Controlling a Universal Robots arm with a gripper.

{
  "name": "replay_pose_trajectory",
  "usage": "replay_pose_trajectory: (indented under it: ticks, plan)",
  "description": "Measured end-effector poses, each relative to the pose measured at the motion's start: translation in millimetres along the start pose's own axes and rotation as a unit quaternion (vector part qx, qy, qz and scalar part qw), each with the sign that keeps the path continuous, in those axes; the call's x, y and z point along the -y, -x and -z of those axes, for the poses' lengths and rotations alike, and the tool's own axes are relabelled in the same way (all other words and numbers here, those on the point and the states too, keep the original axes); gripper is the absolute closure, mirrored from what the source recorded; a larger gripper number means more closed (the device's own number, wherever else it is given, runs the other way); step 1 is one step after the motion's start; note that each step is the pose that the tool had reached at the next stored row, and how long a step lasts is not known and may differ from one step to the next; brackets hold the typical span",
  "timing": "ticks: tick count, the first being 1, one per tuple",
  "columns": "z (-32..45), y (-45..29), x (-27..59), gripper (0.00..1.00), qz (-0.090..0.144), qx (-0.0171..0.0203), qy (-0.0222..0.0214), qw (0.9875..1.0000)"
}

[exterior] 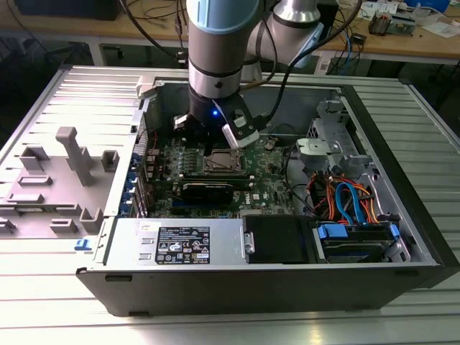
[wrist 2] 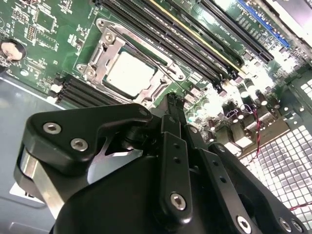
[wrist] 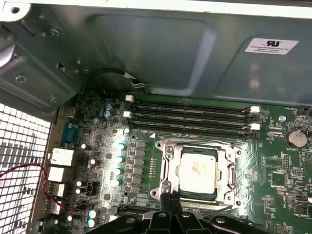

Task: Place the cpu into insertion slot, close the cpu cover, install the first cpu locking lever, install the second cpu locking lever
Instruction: 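Install the second cpu locking lever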

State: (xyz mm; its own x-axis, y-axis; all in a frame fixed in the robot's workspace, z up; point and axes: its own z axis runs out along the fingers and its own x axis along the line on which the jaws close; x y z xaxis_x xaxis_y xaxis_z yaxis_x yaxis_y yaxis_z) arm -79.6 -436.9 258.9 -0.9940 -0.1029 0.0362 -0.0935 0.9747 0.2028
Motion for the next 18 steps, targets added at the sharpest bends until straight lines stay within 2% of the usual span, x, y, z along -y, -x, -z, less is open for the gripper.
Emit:
replay_pose_trajectory:
  ticks: [1, 3, 18]
  plan:
    - [0.4, 1.2, 0.3, 0.89, 0.000, -0.0025, 0.0002, 1.0000]
    - [1.0, 1.8, 0.2, 0.89, -0.001, -0.0042, 0.0004, 1.0000]
    - [2.7, 1.8, 0.2, 0.89, -0.001, -0.0048, 0.0004, 1.0000]
